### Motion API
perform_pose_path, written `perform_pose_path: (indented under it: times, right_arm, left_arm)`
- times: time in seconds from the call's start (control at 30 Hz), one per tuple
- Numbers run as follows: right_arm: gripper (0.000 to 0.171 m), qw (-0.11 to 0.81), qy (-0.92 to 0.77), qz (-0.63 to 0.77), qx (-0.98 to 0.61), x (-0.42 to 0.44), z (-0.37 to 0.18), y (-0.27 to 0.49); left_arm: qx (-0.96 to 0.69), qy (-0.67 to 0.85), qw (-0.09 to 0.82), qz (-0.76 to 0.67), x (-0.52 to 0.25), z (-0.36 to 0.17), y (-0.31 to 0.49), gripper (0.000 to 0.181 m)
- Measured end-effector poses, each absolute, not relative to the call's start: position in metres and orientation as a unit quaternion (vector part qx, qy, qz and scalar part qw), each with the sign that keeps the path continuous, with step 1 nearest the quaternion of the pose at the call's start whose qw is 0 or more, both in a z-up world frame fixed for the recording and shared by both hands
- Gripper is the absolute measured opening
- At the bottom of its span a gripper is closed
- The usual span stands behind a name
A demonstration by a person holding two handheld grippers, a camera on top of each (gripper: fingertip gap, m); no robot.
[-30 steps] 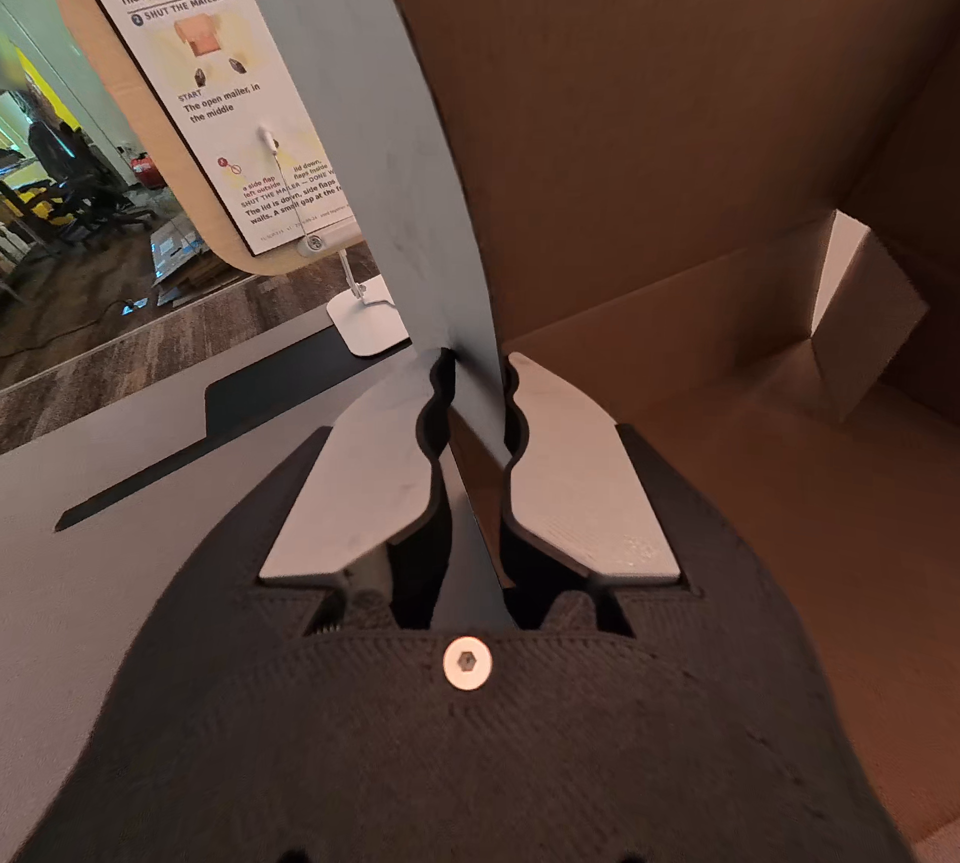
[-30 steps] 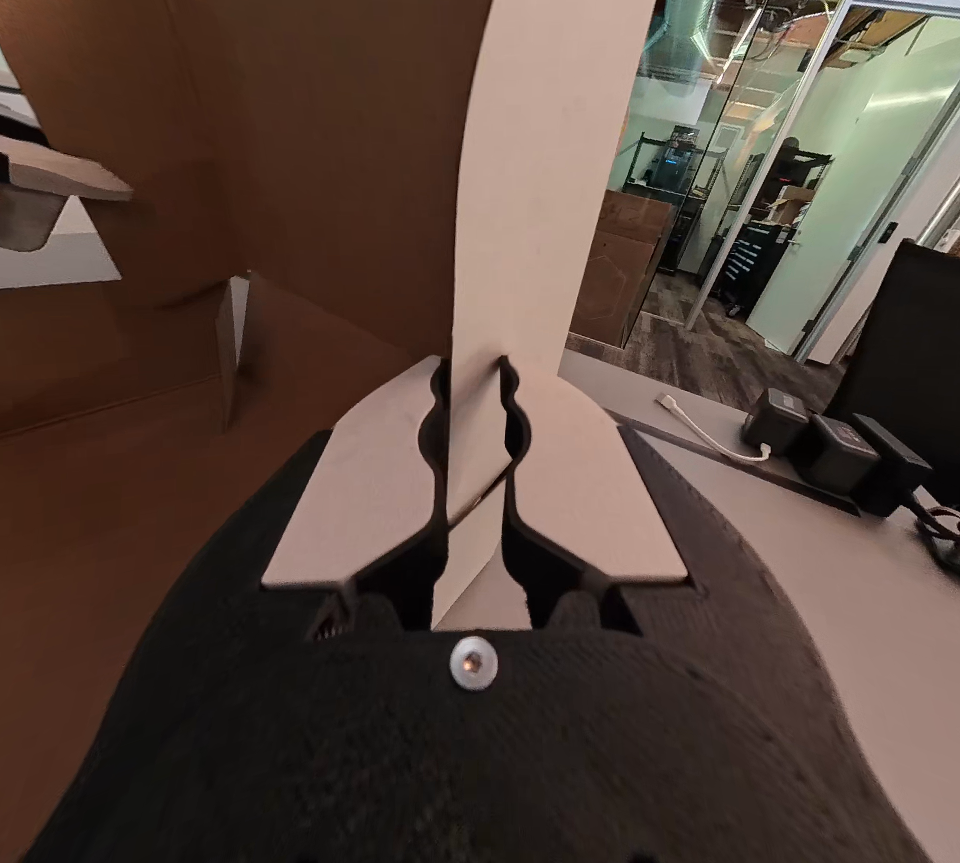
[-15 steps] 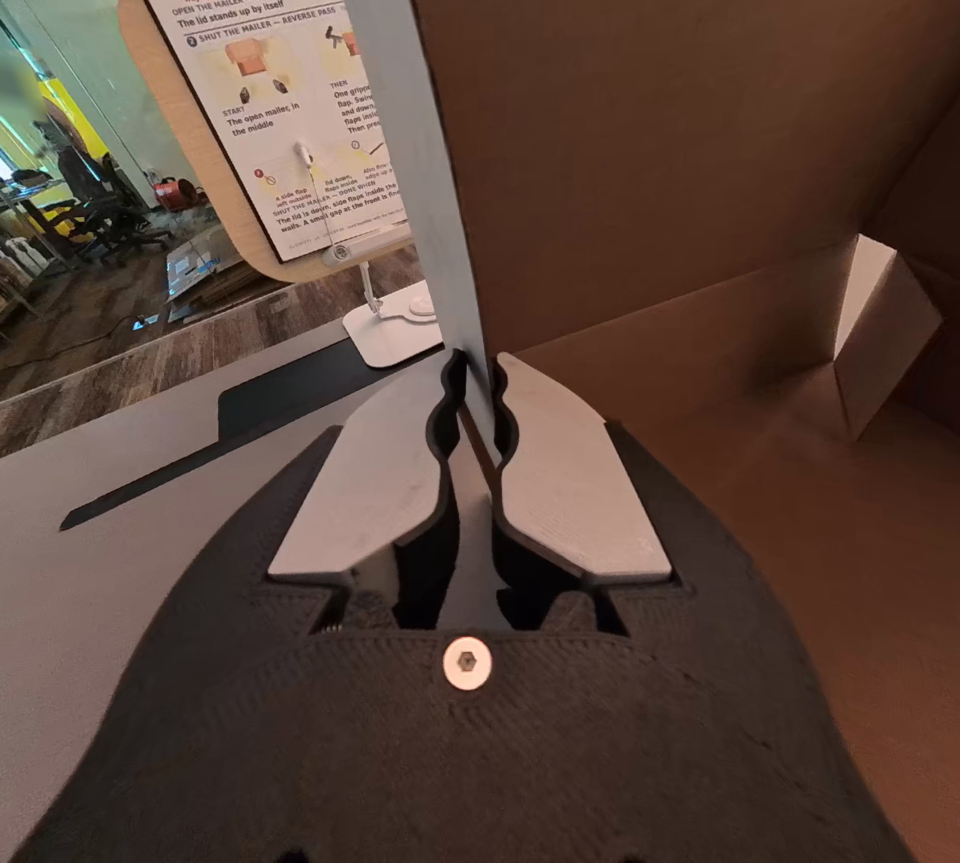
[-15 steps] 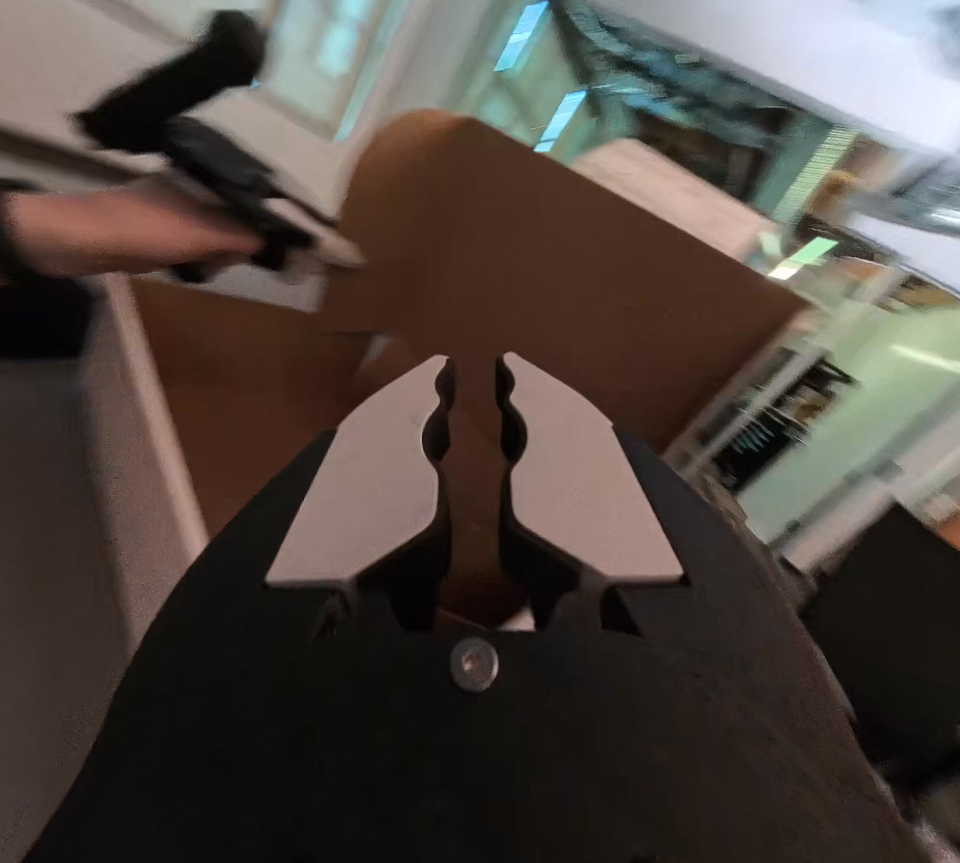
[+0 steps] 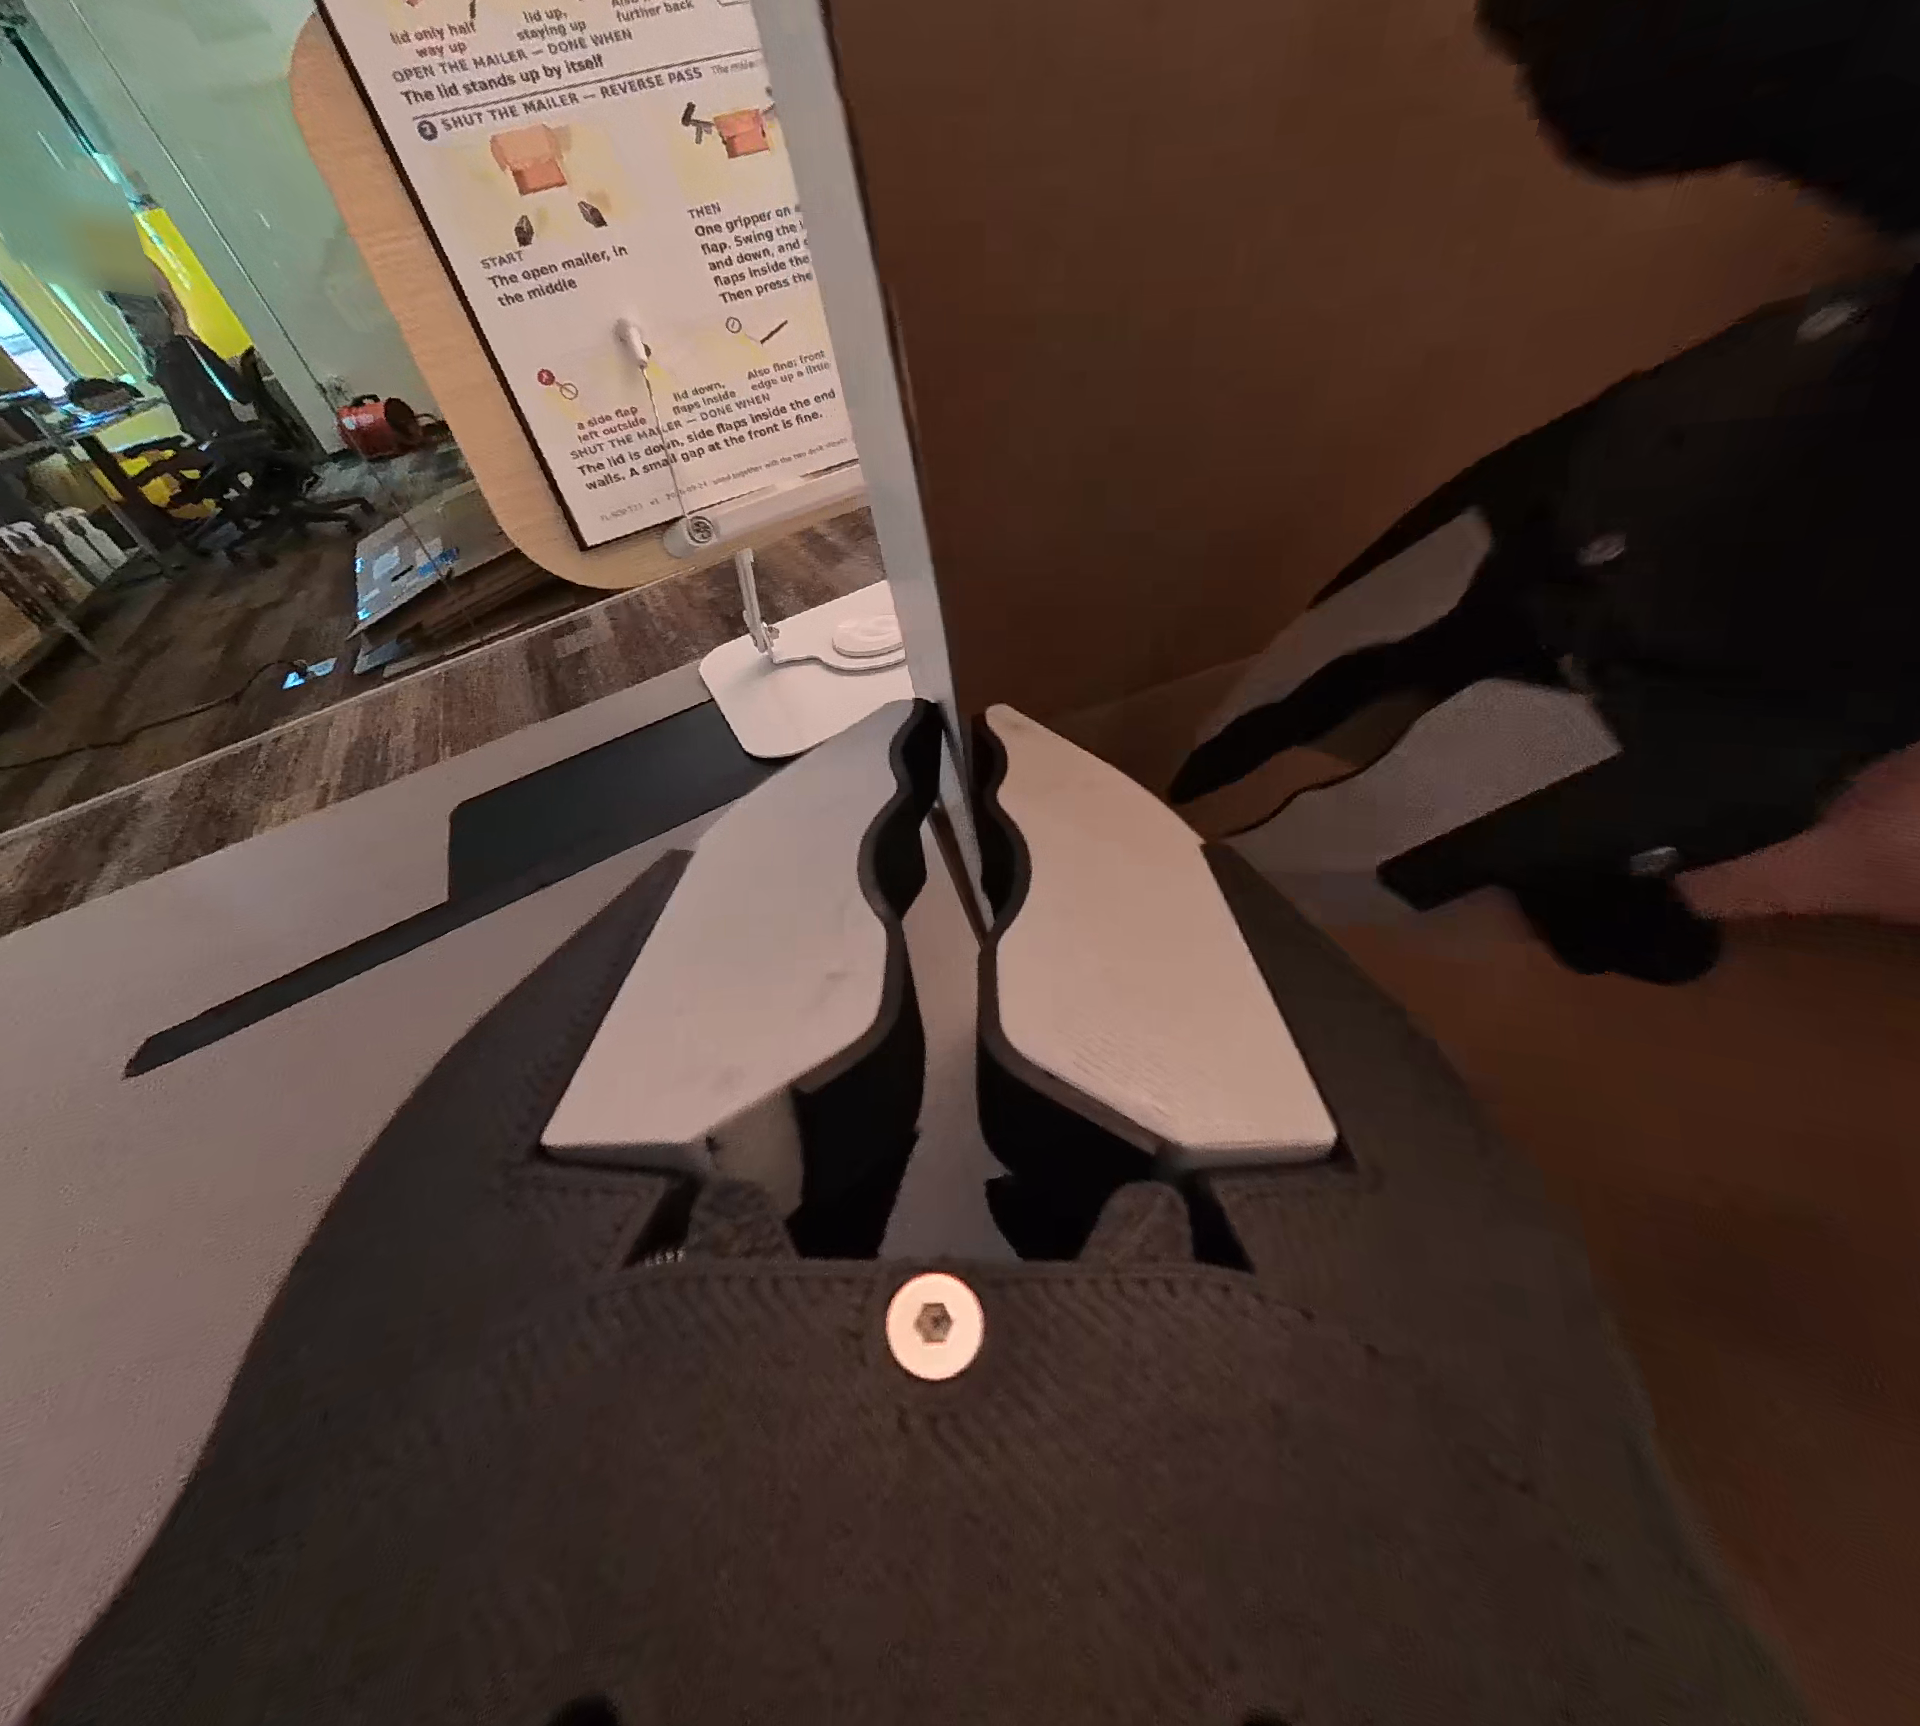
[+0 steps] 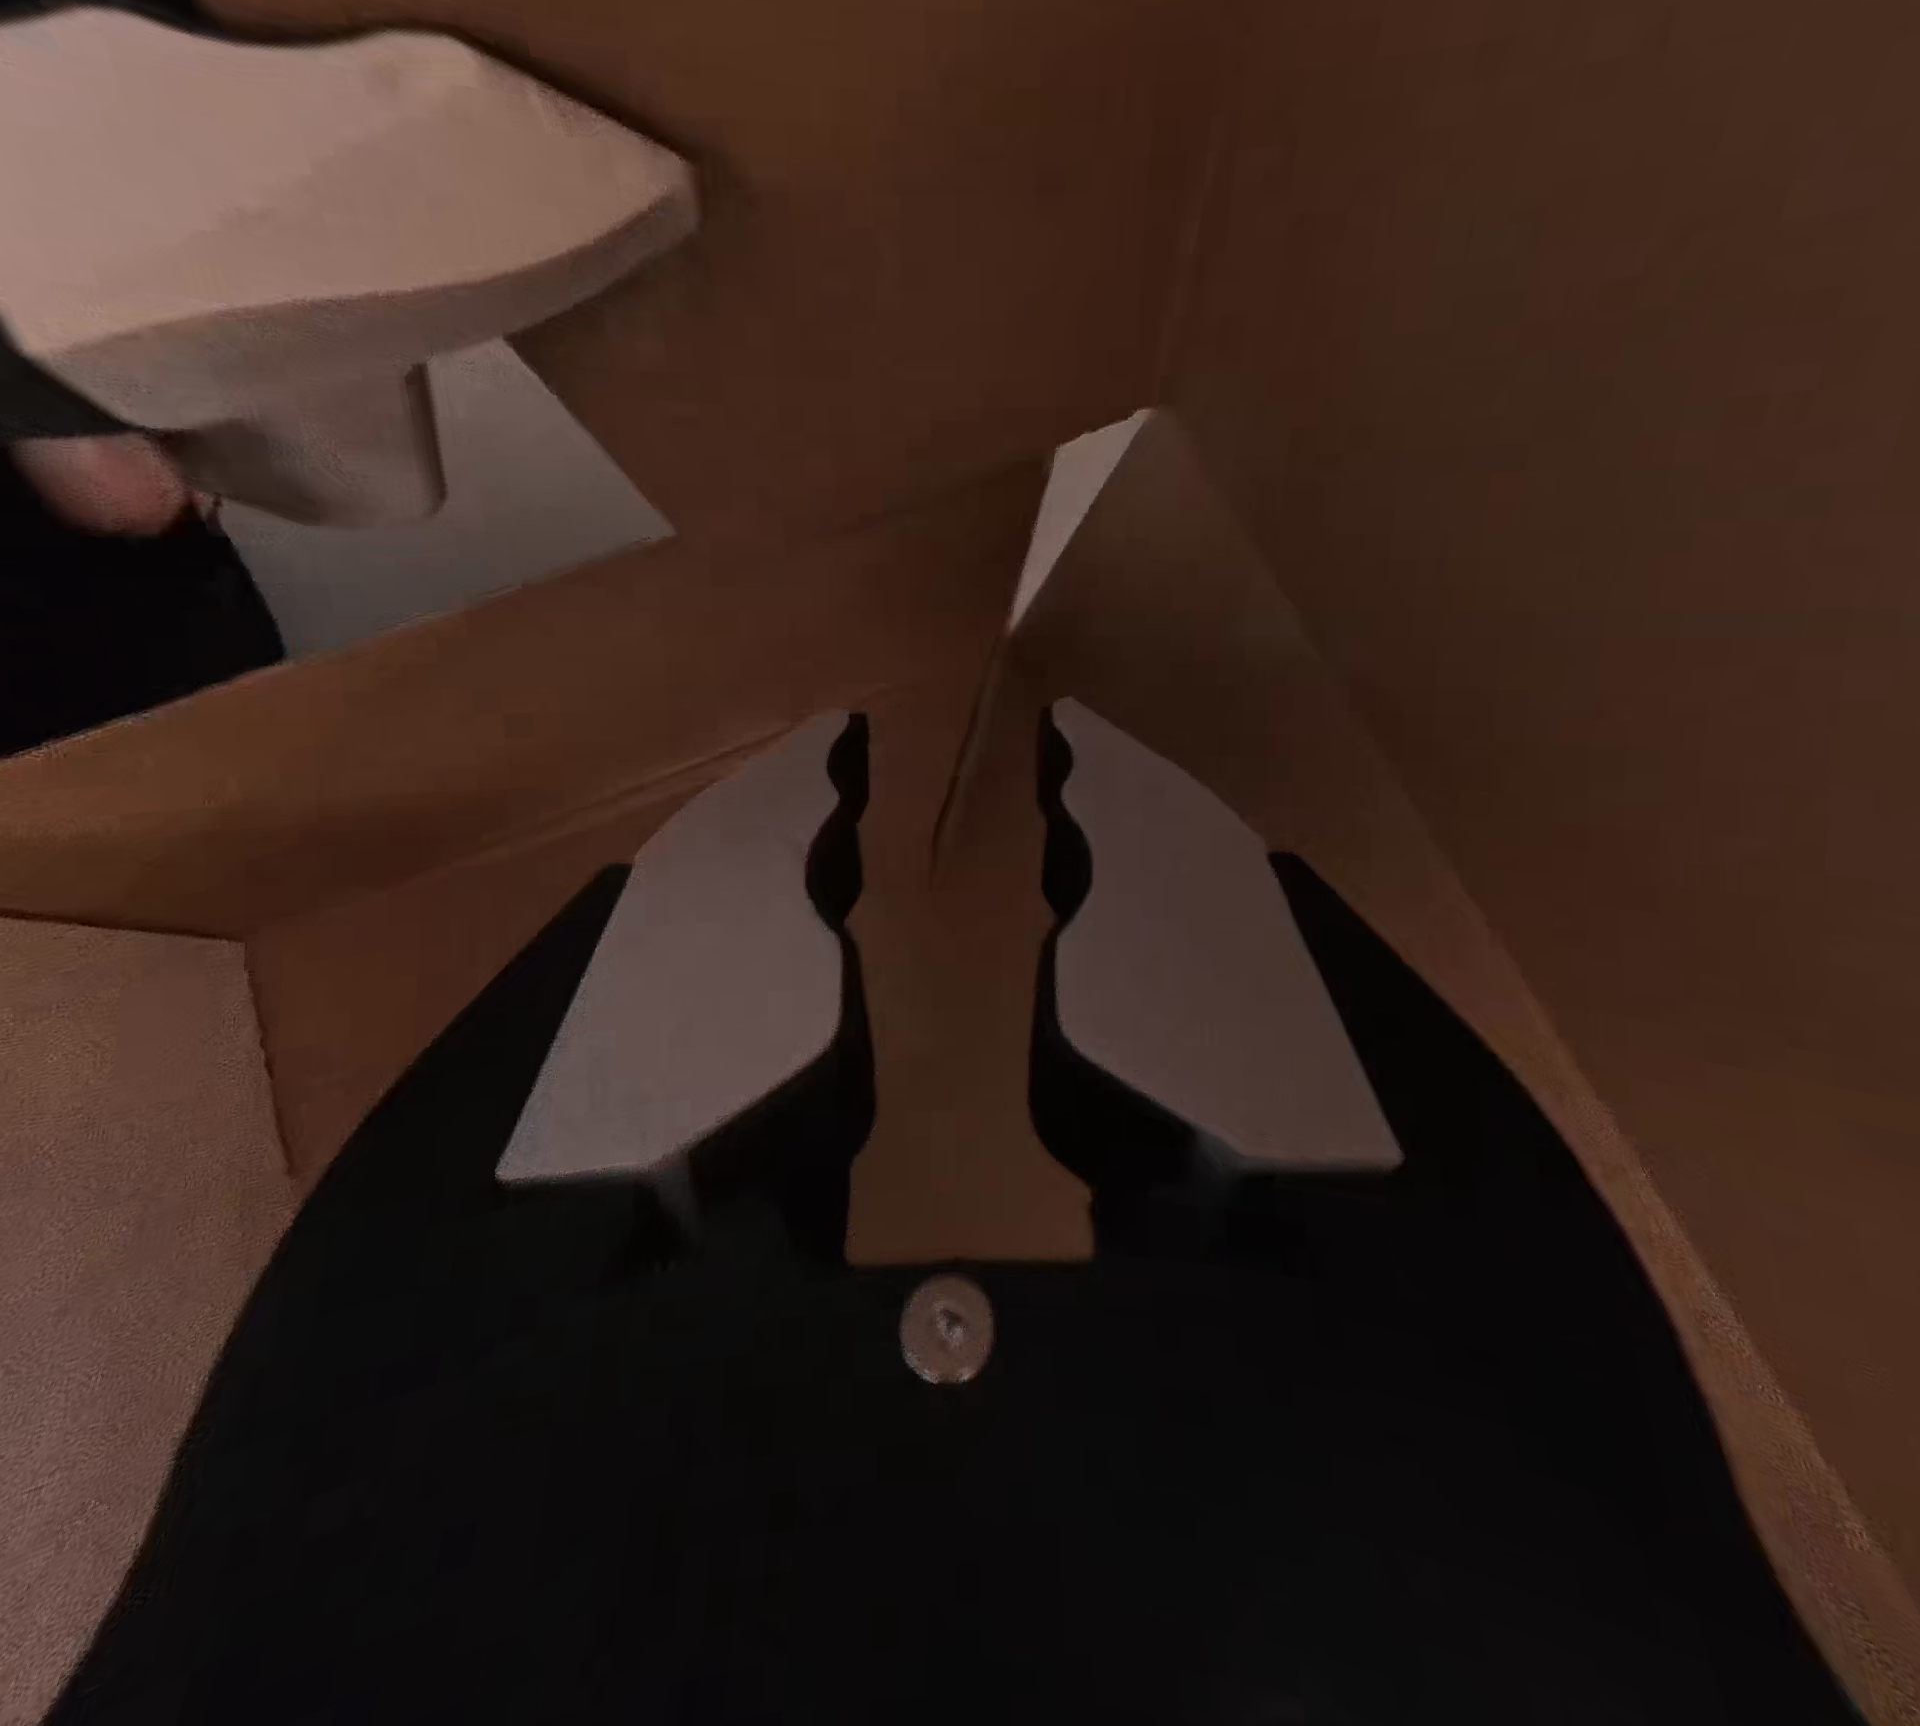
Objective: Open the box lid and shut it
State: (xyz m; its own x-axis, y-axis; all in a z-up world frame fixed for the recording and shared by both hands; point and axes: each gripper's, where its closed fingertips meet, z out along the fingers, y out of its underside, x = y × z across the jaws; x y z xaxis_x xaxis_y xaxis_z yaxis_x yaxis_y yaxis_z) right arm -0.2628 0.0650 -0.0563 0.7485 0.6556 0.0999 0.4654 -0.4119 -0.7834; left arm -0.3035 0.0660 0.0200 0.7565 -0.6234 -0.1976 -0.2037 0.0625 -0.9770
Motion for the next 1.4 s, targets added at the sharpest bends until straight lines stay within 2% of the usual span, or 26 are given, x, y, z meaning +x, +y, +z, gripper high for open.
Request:
perform_pose_path:
  times: [0.07, 0.13, 0.27, 0.77, 1.03, 1.23, 1.4]
  right_arm:
    - [0.026, 0.402, -0.346, 0.117, -0.840, -0.267, -0.069, 0.065]
    - [0.009, 0.389, -0.367, 0.096, -0.839, -0.266, -0.078, 0.067]
    - [0.003, 0.412, -0.339, 0.058, -0.844, -0.254, -0.074, 0.078]
    - [0.005, 0.435, -0.305, -0.010, -0.847, -0.228, -0.074, 0.100]
    - [0.008, 0.443, -0.274, -0.022, -0.853, -0.214, -0.069, 0.107]
    - [0.009, 0.435, -0.330, -0.068, -0.835, -0.213, -0.071, 0.100]
    - [0.008, 0.455, -0.379, -0.129, -0.796, -0.215, -0.037, 0.068]
  left_arm:
    - [-0.664, 0.310, 0.660, -0.164, -0.303, 0.020, 0.066, 0.006]
    - [-0.660, 0.312, 0.664, -0.159, -0.303, 0.020, 0.066, 0.006]
    - [-0.657, 0.302, 0.673, -0.158, -0.308, 0.025, 0.067, 0.005]
    - [-0.675, 0.292, 0.654, -0.176, -0.310, 0.023, 0.066, 0.002]
    - [-0.680, 0.309, 0.652, -0.128, -0.302, 0.014, 0.062, 0.002]
    - [-0.706, 0.302, 0.621, -0.160, -0.299, -0.004, 0.068, 0.002]
    - [-0.708, 0.313, 0.617, -0.143, -0.297, -0.009, 0.068, 0.003]
